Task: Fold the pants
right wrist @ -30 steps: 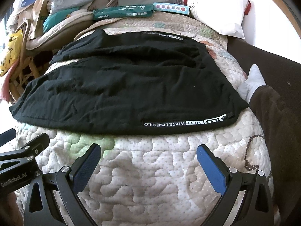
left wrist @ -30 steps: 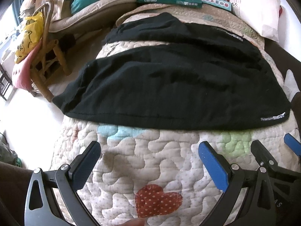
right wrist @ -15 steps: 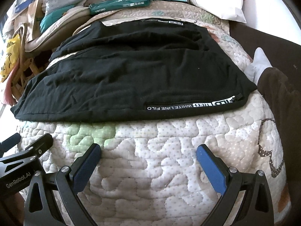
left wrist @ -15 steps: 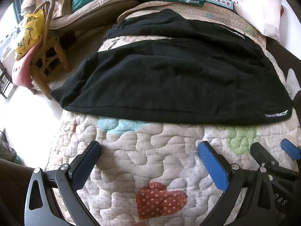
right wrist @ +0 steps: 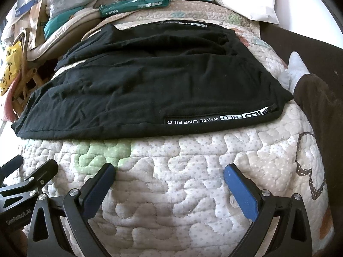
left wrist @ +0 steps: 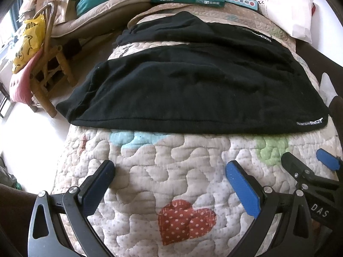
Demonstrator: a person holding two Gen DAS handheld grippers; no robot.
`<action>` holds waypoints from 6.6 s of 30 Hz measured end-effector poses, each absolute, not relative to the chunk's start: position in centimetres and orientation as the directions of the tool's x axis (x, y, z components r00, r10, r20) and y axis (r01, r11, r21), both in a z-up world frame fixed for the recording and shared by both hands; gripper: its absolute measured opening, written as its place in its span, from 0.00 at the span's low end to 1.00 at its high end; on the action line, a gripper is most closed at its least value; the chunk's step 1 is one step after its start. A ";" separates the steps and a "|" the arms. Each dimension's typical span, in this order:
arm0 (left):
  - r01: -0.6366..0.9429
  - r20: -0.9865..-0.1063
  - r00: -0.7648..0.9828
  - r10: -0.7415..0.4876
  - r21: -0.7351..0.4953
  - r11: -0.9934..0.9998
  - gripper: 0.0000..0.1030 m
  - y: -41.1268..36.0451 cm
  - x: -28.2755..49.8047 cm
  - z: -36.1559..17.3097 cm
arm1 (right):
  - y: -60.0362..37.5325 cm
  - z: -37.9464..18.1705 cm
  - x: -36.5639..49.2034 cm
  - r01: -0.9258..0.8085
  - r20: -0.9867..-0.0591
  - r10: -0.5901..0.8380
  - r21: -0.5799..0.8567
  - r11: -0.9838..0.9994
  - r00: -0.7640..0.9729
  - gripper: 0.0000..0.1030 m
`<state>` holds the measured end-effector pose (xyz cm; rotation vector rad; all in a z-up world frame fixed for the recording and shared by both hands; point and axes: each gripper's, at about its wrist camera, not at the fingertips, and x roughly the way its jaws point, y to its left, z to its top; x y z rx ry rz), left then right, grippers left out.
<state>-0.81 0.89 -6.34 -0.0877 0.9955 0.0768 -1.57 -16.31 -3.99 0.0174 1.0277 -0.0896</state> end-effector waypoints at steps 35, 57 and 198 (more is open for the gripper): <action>-0.126 -0.790 0.603 -0.115 -0.237 0.963 0.95 15.2 21.3 4.0 | -25.2 7.1 17.1 -0.039 -0.822 0.018 -0.005 0.999 0.569 0.98; 0.150 -0.867 0.466 -0.177 -0.120 0.981 0.66 12.9 36.7 -4.9 | -23.5 -0.6 36.0 -0.328 -0.870 0.083 -0.094 0.940 0.487 0.87; -0.175 -0.772 0.608 -0.185 -0.358 0.917 0.65 11.1 6.9 -1.7 | -13.7 0.1 25.7 -0.235 -0.896 0.258 0.180 0.955 0.362 0.58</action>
